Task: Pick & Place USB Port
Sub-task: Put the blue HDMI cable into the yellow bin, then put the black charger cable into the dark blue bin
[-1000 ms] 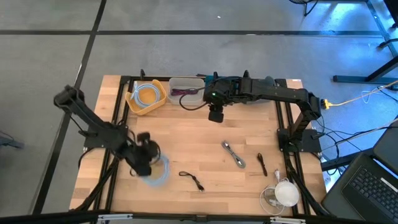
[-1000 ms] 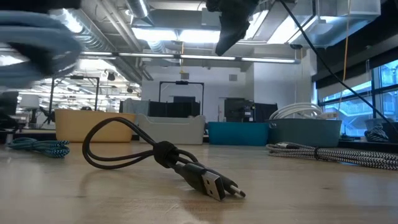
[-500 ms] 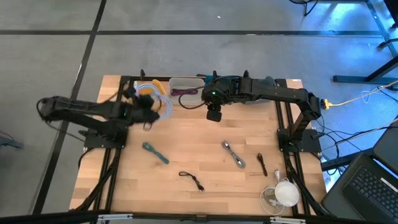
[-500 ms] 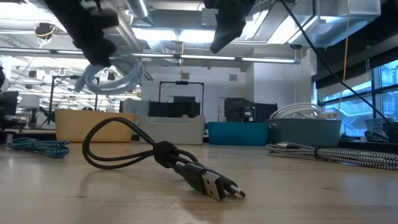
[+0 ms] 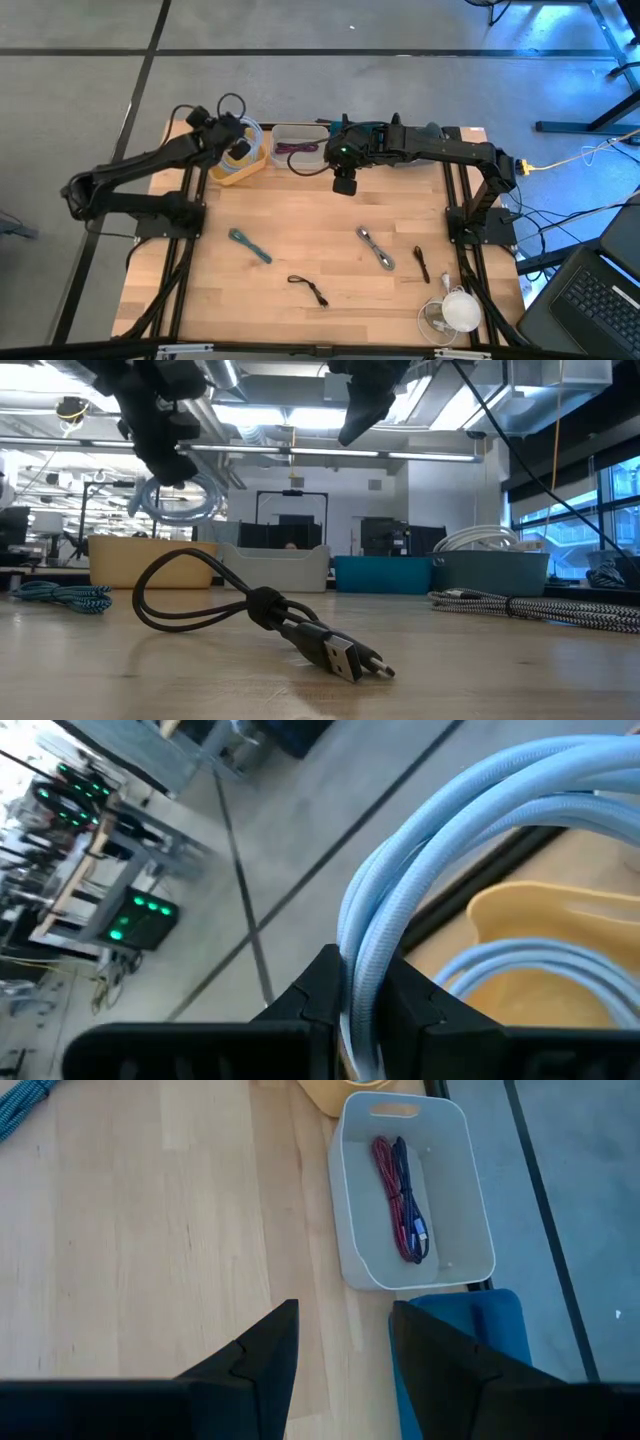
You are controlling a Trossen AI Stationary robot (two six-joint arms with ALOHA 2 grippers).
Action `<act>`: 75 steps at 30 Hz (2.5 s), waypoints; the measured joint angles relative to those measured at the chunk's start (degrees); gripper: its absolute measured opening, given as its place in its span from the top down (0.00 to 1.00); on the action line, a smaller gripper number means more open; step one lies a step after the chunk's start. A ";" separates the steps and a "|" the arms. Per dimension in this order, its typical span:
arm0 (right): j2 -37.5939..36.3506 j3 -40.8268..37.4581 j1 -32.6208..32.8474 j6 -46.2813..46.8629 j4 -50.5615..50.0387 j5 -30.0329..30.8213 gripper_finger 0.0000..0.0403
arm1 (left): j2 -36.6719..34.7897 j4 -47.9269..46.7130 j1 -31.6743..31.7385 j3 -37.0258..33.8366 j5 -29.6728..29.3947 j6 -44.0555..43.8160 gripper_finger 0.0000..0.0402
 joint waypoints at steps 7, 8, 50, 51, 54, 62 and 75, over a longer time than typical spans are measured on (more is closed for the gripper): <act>0.00 0.00 0.00 -0.04 -0.25 0.00 0.59 | 6.08 -0.08 3.52 0.00 -1.62 1.04 0.93; 0.00 0.00 0.00 -0.04 -0.29 0.00 0.59 | 6.96 0.02 3.84 -0.17 -1.33 0.87 0.93; 0.00 0.00 0.00 1.92 -4.00 0.00 0.59 | 10.00 6.49 4.80 -5.54 5.77 8.46 0.56; 0.00 0.00 0.00 1.92 -4.01 0.00 0.59 | 9.59 5.37 4.83 -5.51 7.96 8.45 0.56; 0.00 0.00 0.00 1.92 -4.00 0.00 0.59 | 9.32 1.69 4.85 -5.51 13.15 8.42 0.56; 0.00 0.00 0.04 2.61 -4.57 0.00 0.59 | 8.45 -0.67 4.69 -5.51 16.68 8.03 0.57; 0.00 -0.22 4.17 8.99 -13.48 -8.04 0.59 | -8.69 -5.88 -5.79 -5.51 40.72 -4.17 0.58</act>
